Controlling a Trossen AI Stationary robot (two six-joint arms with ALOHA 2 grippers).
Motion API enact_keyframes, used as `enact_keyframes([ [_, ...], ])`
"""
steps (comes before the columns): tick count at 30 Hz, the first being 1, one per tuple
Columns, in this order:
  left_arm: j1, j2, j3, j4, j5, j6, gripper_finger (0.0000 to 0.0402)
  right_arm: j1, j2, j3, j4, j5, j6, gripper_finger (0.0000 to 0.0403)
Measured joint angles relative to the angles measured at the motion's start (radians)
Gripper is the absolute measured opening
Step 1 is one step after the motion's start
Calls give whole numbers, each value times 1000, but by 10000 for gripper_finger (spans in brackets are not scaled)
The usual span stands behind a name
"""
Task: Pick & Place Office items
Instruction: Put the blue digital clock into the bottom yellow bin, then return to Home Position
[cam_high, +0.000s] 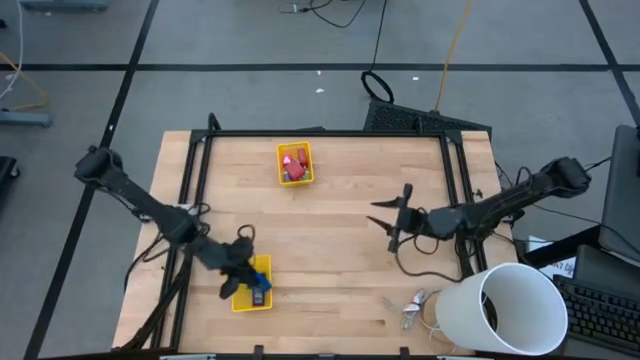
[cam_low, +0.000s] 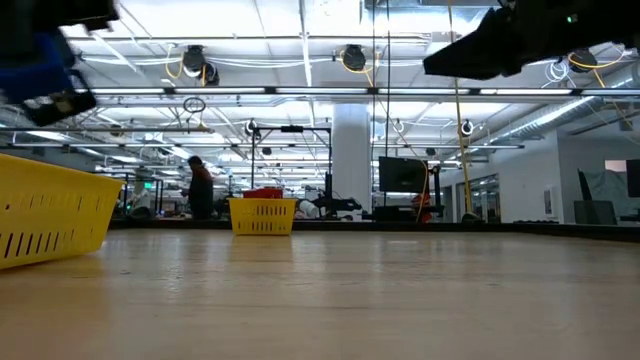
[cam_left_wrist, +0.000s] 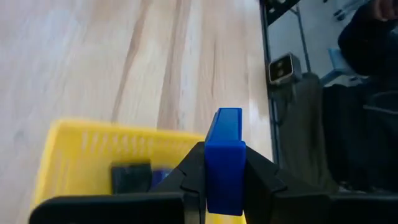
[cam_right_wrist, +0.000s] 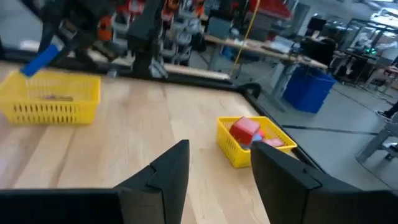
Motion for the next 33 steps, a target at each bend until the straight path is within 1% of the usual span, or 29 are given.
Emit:
enact_keyframes([
  [3, -91, -23, 1, -66, -66, -97, 63, -22, -36, -63, 67, -2, 25, 159],
  [6, -150, -23, 1, -107, -118, -139, 65, -39, -72, -105, 115, -1, 26, 159],
  [8, -168, -22, 1, -139, -147, -184, 62, -48, -86, -117, 119, -4, 37, 159],
  [11, -177, -19, 1, -187, -163, -248, 61, -52, -103, -121, 104, -3, 64, 159],
  [14, -168, -20, 1, -208, -194, -269, 80, -51, -113, -120, 96, -3, 66, 160],
  [17, -162, -20, 1, -213, -202, -242, 110, -50, -112, -120, 92, -4, 77, 159],
  [19, -161, -20, 1, -212, -191, -211, 127, -45, -113, -120, 77, -4, 121, 158],
  [22, -161, -20, 1, -210, -100, -216, 148, -30, -113, -120, 18, -4, 240, 160],
  [24, -161, -20, 1, -201, -25, -221, 160, -13, -126, -120, -36, -5, 274, 163],
  [26, -149, -30, 1, -203, -10, -221, 171, 4, -148, -120, -92, -5, 280, 165],
  [28, -112, -58, 1, -215, -12, -193, 180, 18, -186, -120, -144, -4, 266, 166],
  [30, -58, -103, 1, -225, -18, -115, 187, 25, -229, -120, -166, -4, 230, 166],
  [33, 23, -215, 1, -226, -69, 125, 197, 25, -297, -120, -185, -3, 200, 163],
])
